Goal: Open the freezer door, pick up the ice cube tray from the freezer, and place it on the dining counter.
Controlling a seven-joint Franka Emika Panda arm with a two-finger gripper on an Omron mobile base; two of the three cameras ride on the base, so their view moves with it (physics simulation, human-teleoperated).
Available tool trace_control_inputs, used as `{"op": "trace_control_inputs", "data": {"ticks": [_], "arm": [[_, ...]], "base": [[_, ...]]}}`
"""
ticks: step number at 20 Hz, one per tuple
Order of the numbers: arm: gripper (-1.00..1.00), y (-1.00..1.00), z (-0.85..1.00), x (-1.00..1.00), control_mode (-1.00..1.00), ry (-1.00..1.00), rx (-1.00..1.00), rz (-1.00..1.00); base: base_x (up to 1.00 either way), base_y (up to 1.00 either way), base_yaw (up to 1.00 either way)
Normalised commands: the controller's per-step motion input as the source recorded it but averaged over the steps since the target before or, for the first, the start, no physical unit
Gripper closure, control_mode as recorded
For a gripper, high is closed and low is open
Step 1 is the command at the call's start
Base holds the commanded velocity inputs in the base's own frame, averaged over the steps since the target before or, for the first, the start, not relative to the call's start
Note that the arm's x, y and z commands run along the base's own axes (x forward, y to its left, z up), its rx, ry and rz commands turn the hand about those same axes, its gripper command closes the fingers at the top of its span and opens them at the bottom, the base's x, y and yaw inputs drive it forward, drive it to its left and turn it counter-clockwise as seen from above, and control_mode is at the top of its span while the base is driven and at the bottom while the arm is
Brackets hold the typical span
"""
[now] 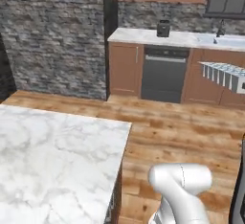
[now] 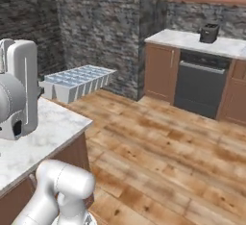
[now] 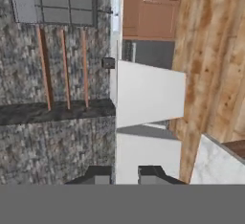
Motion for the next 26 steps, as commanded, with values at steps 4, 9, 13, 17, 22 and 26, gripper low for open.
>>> {"op": "trace_control_inputs", "data": {"ticks": [4,9,13,17,22,26], "arm": [[1.00,0.00,0.00,0.00,1.00,0.00,0.00,0.00],[1.00,0.00,0.00,0.00,1.00,0.00,0.00,0.00],[1.00,0.00,0.00,0.00,1.00,0.00,0.00,0.00],[1.00,0.00,0.00,0.00,1.00,0.00,0.00,0.00],[1.00,0.00,0.00,0.00,1.00,0.00,0.00,0.00],[1.00,0.00,0.00,0.00,1.00,0.00,0.00,0.00]], "base": [[0.03,0.00,0.85],[0.13,-0.01,0.82],[0.19,0.00,0.84],[0.21,0.00,0.86],[0.20,0.00,0.87],[0.13,0.00,0.86]]}}
